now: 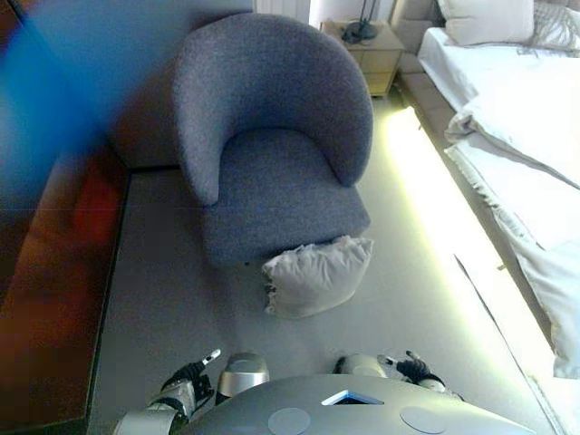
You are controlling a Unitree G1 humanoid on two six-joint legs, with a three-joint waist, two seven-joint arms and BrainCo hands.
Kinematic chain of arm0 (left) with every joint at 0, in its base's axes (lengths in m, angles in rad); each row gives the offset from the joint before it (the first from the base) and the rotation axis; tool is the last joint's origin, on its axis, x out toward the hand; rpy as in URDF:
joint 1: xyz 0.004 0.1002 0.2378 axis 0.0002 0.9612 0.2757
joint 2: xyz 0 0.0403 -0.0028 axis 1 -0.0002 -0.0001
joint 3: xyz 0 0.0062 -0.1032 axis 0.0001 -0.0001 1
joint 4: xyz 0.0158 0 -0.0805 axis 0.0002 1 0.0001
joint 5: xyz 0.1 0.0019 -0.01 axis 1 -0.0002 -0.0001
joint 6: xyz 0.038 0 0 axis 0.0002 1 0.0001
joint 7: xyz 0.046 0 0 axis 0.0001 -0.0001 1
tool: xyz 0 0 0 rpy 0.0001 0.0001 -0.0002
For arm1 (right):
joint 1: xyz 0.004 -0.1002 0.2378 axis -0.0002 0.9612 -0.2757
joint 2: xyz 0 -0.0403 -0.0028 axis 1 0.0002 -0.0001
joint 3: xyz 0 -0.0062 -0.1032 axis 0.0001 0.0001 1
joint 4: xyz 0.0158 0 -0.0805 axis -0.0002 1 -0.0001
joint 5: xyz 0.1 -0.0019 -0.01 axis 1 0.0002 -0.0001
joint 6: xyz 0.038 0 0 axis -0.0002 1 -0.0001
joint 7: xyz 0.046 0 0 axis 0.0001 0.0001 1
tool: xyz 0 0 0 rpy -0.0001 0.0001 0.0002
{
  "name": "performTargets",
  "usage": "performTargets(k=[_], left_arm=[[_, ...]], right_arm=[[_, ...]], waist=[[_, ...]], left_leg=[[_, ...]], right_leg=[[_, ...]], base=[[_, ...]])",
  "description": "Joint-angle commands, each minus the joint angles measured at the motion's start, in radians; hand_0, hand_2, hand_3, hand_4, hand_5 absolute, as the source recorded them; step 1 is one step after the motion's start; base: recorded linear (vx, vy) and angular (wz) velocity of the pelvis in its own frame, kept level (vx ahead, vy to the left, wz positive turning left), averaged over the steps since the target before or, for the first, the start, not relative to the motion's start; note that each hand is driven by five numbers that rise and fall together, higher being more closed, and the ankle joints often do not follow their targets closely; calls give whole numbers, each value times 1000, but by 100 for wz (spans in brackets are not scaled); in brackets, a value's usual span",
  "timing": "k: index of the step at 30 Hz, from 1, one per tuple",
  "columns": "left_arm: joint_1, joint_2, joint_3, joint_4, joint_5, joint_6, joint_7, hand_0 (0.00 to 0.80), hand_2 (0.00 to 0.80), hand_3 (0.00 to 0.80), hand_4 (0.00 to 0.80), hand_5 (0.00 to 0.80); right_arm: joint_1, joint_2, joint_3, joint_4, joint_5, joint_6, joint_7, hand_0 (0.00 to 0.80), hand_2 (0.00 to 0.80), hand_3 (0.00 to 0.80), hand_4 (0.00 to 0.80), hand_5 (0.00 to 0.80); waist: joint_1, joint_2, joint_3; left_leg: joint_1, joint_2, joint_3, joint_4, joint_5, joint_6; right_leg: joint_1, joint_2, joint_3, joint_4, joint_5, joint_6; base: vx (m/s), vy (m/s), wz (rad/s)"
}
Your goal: Pick up the cushion and take it to the sofa
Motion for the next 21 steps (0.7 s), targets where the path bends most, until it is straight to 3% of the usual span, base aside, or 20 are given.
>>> performTargets(k=[1,4,6,7,9,10,12,14,16,17,19,21], left_arm=[[4,-11,-23,-29,48,-33,16,0,0,0,0,0],[4,-19,-55,-49,59,-47,18,0,0,0,0,0],[-16,-20,-72,-83,72,-34,27,0,0,0,0,0],[-26,-22,-75,-86,87,-25,24,0,0,0,0,0],[-26,-22,-75,-86,87,-25,24,0,0,0,0,0],[-45,-20,-95,-92,104,-5,14,0,0,0,0,0],[-45,-20,-95,-92,104,-5,14,0,0,0,0,0],[-58,31,-118,-109,134,-3,31,0,0,0,0,0],[-106,96,-127,-139,71,-6,39,0,0,0,0,0],[-107,97,-126,-138,71,-6,38,0,0,0,0,0],[-208,137,-150,-156,23,-19,32,0,0,0,0,0],[-211,136,-150,-155,23,-19,32,0,0,0,0,0]], right_arm=[[-77,-58,-4,-21,38,25,-61,0,0,0,0,0],[-109,-70,-2,-11,56,10,-70,0,0,0,0,0],[-135,-73,18,-24,127,5,-99,0,0,0,0,0],[-138,-75,16,-30,149,8,-104,0,0,0,0,0],[-138,-76,16,-30,149,8,-104,0,0,0,0,0],[-144,-71,6,-44,123,-13,-115,0,0,0,0,0],[-144,-71,6,-44,123,-13,-115,0,0,0,0,0],[-122,-60,6,-86,97,-41,-95,0,0,0,0,0],[-126,-62,43,-142,27,-94,-64,0,0,0,0,0],[-127,-61,43,-142,27,-94,-64,0,0,0,0,0],[-190,-136,14,-106,18,-194,16,0,0,0,0,0],[-192,-137,13,-103,19,-195,17,0,0,0,0,0]], waist=[[25,-9,41],[39,9,54],[71,31,67],[76,34,69],[75,34,68],[60,32,70],[61,31,70],[44,17,93],[27,9,122],[28,9,122],[5,25,173],[7,27,172]], left_leg=[[-72,32,65,183,50,6],[-56,100,59,-28,121,-22],[-114,190,2,-177,280,-77],[-130,190,-12,-181,293,-82],[-132,189,-13,-180,293,-82],[-116,143,10,-159,189,-58],[-117,143,10,-157,188,-58],[-144,121,4,-37,117,-37],[-172,124,-4,28,73,-32],[-174,124,-3,31,71,-31],[-262,160,-15,74,71,-69],[-267,162,-15,79,68,-69]], right_leg=[[-6,-46,-20,-122,114,-25],[-5,-46,-31,-124,95,-10],[6,-28,-26,-160,85,9],[11,-30,-28,-165,84,15],[10,-30,-28,-165,84,15],[-27,-79,-17,-97,74,39],[-28,-80,-17,-95,74,39],[-46,-115,3,29,37,47],[-101,-177,53,29,87,66],[-103,-178,54,30,88,67],[-179,-250,105,-54,213,105],[-182,-248,106,-54,214,105]], base=[[119,116,44],[100,189,37],[125,208,29],[99,168,29],[118,194,15],[194,326,-5],[174,205,-3],[353,43,-3],[166,-150,-49],[-151,-213,-65],[-173,-228,-21],[-109,-183,-14]])
